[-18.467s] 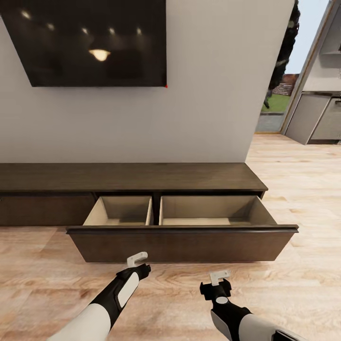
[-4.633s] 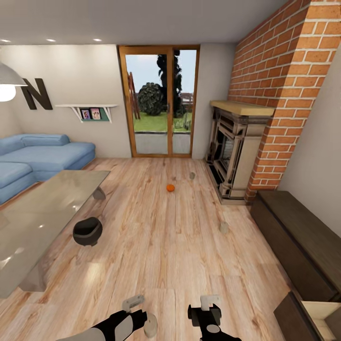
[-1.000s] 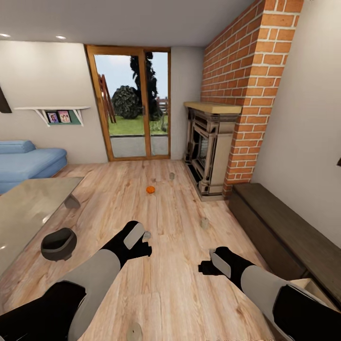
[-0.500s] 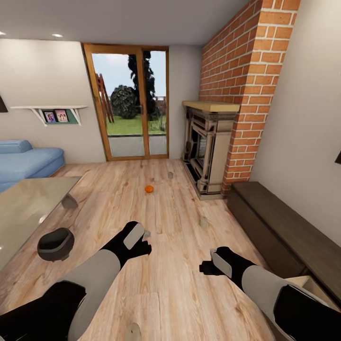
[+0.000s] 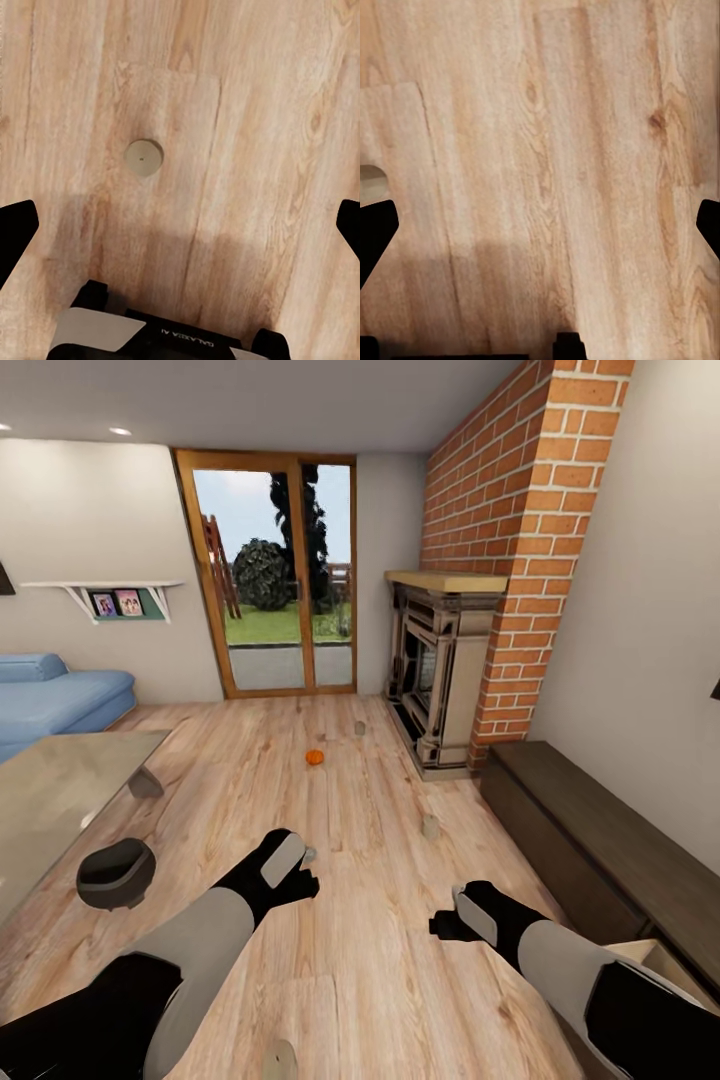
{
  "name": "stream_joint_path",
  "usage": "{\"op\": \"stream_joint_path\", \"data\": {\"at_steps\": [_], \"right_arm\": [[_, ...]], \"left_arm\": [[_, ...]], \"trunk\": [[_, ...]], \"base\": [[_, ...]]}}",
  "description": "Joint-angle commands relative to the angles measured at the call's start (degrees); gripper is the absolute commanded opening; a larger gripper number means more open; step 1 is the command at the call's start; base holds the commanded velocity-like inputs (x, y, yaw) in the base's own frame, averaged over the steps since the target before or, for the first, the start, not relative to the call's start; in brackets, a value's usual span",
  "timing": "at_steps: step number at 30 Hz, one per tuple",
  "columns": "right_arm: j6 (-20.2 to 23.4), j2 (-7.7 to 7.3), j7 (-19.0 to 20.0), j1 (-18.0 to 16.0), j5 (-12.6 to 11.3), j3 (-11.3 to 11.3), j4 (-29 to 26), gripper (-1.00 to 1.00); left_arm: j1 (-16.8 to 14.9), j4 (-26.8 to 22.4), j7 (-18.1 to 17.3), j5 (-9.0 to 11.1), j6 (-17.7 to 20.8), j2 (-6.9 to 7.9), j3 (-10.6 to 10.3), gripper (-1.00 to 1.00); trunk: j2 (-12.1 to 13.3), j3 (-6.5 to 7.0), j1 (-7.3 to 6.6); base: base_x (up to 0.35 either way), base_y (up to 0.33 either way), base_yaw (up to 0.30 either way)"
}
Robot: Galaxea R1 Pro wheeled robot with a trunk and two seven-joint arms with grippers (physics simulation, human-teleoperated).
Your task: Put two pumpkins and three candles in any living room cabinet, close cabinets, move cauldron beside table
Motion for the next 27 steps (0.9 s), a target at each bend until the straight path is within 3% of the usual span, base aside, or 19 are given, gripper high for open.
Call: {"op": "stream_joint_path", "data": {"at_steps": [1, 19, 22, 27], "right_arm": [[0.2, -0.12, -0.5, 0.0, -0.6, 0.4, -0.2, 1.0], [0.2, -0.7, -0.5, 0.0, -0.7, 0.1, -0.3, 1.0], [0.2, -0.82, -0.5, 0.0, -0.7, 0.1, -0.3, 1.0], [0.2, -0.88, -0.5, 0.0, -0.7, 0.1, -0.3, 1.0]], "left_arm": [[0.0, 0.5, 0.4, 0.4, -0.1, 0.0, -0.3, 1.0], [0.0, 4.0, -0.1, 0.3, -7.5, 0.0, -0.3, 1.0], [0.0, 4.0, -0.3, 0.2, -7.0, 0.0, -0.4, 1.0], [0.0, 3.2, -0.1, 0.3, -1.3, 0.0, -0.5, 1.0]], "trunk": [[-0.5, -0.25, 0.23], [-7.7, -3.48, 4.18], [-8.9, -4.02, 4.84], [-10.9, -4.92, 5.94]], "base": [[0.0, 0.0, 0.0], [0.0, 0.0, 0.0], [0.0, 0.0, 0.0], [0.0, 0.0, 0.0]]}}
